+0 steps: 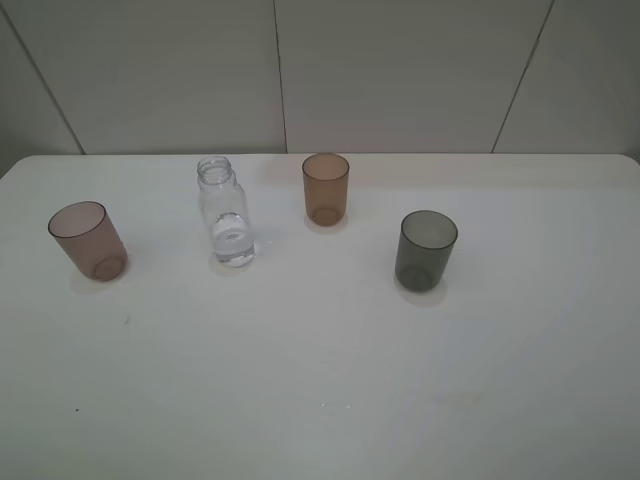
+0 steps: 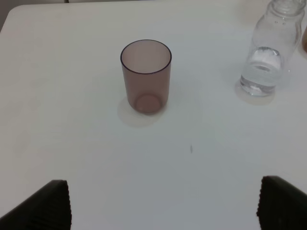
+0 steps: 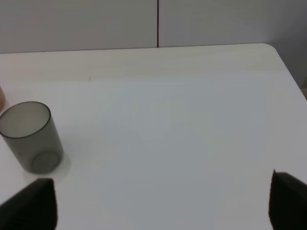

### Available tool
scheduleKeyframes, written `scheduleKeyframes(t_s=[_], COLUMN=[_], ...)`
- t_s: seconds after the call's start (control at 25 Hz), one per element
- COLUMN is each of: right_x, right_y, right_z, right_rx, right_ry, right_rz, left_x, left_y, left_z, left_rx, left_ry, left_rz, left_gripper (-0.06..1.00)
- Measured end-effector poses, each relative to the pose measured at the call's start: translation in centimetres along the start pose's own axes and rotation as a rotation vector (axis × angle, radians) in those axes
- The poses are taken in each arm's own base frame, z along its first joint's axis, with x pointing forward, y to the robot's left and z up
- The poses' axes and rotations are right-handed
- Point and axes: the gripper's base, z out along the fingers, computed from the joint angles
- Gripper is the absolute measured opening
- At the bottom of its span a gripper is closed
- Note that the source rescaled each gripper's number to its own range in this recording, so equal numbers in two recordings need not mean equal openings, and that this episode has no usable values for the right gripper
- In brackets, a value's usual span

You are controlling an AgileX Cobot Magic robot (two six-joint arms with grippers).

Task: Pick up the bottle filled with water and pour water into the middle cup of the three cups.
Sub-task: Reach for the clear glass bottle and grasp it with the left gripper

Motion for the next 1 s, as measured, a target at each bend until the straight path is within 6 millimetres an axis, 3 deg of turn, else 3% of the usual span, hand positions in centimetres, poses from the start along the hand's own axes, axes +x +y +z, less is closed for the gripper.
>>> scheduleKeyframes(t_s=[1.0], right_x=[0.0], right_y=[0.0], right_z=[0.0], right_rx=[0.0], right_ry=[0.0], right_rz=[0.0], left_x=[0.0], left_y=[0.0], left_z=[0.0], left_rx=[0.0], left_ry=[0.0], left_rz=[0.0], left_gripper=[1.0])
